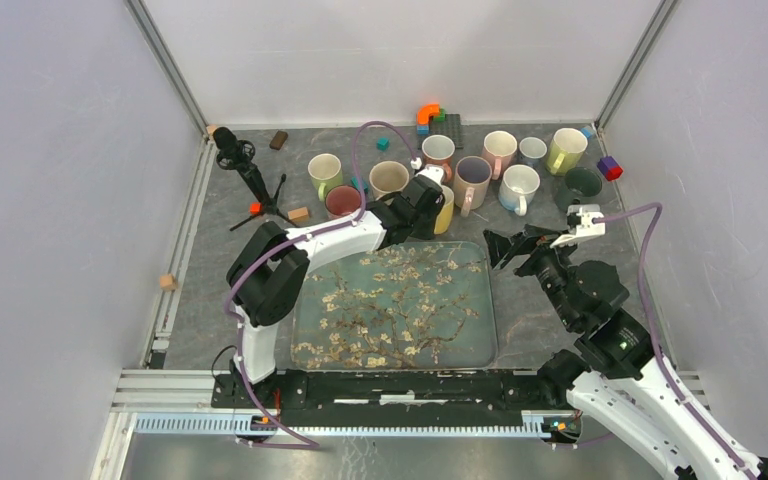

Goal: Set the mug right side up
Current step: Place the cup at the center of the board.

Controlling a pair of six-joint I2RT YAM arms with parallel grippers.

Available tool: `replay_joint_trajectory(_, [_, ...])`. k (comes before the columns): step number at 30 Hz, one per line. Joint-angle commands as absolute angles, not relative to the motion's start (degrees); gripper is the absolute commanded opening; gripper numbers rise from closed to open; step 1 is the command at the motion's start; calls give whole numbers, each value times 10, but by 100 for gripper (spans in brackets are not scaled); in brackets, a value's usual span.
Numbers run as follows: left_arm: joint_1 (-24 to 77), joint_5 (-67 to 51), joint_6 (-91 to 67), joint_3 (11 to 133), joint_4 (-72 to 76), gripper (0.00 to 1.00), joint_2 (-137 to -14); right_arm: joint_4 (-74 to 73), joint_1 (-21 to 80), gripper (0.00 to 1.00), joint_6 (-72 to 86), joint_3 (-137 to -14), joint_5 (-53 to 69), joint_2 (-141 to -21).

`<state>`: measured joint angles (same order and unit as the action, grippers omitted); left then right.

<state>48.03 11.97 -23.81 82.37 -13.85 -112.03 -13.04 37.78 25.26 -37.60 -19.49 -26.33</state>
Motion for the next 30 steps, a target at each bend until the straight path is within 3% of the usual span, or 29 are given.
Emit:
replay_joint_trajectory(1, [483,131,-208,818,-99,34,-1108,-104,379,98,258,-372,-189,-268])
replay_joint_trajectory(9, [483,125,-208,818,-110,65,-1094,-97,379,98,262,-371,-187,-273])
replay_joint_trajectory(22, [482,88,-217,818,-177,99,-962,-92,380,98,259,-389,-185,-288])
replay_joint_trajectory(30, [481,79,-230,779,-209,100,-812,-95,379,98,221,-432,-202,-307])
